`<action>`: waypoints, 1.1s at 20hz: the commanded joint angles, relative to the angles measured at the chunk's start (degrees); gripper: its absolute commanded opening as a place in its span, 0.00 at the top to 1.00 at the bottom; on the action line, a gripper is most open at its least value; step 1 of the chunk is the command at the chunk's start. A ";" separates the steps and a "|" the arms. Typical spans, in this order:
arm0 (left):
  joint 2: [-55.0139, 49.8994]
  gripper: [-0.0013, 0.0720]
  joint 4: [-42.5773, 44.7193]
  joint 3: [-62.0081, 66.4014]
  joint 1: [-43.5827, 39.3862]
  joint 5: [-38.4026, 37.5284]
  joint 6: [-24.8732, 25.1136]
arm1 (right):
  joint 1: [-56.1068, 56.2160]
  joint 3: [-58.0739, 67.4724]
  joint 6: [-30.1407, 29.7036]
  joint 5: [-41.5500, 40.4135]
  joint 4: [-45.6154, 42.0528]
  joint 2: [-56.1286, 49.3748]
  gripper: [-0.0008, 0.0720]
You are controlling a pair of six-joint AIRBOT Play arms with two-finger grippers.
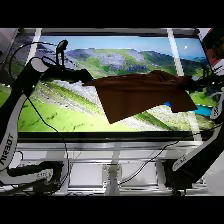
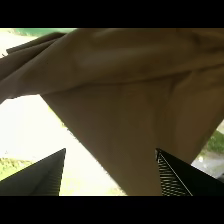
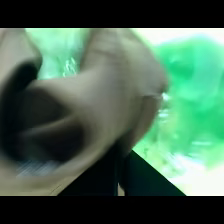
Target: Fold the clothes and pants, and hang the long-sleeved shirts on hangers.
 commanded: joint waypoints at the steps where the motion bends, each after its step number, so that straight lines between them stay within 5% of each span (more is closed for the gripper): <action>1: 0.04 0.15 1.79 -0.02 0.04 -4.17 -3.54 | -1.18 2.40 4.00 0.96 -7.69 4.00 0.97; 4: 0.11 0.15 3.45 -2.89 -0.98 -4.66 -5.97 | -4.09 2.32 9.75 7.21 -7.93 6.34 0.97; 8: 0.11 0.15 -5.25 -15.52 -6.38 -0.79 -4.50 | -4.76 1.81 9.88 15.61 -7.69 6.73 0.97; 12: 0.00 0.15 -14.99 -26.12 -14.97 9.44 0.52 | -4.55 1.81 9.88 15.39 -4.85 7.85 0.97; 17: -4.13 0.15 -17.29 -27.41 -27.45 19.80 0.44 | -4.55 1.81 9.92 15.61 -4.33 9.05 0.97; 20: -8.33 0.16 -25.81 -27.36 -30.42 21.88 0.52 | -4.55 1.81 9.90 15.76 -4.26 9.90 0.97; 22: -9.84 0.43 -29.81 -27.34 -30.71 22.88 0.55 | -4.55 1.81 9.90 15.74 -4.26 10.45 0.97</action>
